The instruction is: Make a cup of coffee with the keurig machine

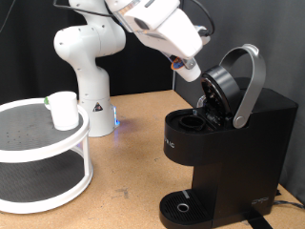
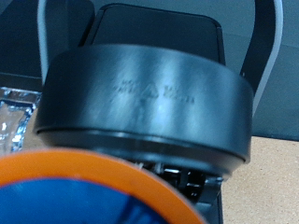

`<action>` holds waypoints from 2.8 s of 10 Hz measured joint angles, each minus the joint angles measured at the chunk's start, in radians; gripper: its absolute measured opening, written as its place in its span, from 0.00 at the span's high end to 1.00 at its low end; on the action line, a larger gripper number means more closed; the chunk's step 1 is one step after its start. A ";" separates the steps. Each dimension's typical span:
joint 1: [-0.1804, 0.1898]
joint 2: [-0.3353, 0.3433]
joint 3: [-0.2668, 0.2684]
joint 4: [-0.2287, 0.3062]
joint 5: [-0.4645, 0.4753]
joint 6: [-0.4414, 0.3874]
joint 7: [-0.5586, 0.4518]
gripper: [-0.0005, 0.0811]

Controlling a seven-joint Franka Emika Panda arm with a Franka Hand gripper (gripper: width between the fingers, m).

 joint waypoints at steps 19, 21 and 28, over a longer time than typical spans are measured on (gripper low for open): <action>0.001 0.130 0.075 -0.052 -0.078 0.149 0.014 0.46; 0.001 0.132 0.090 -0.059 -0.087 0.163 0.035 0.46; 0.001 0.132 0.106 -0.062 -0.130 0.187 0.087 0.46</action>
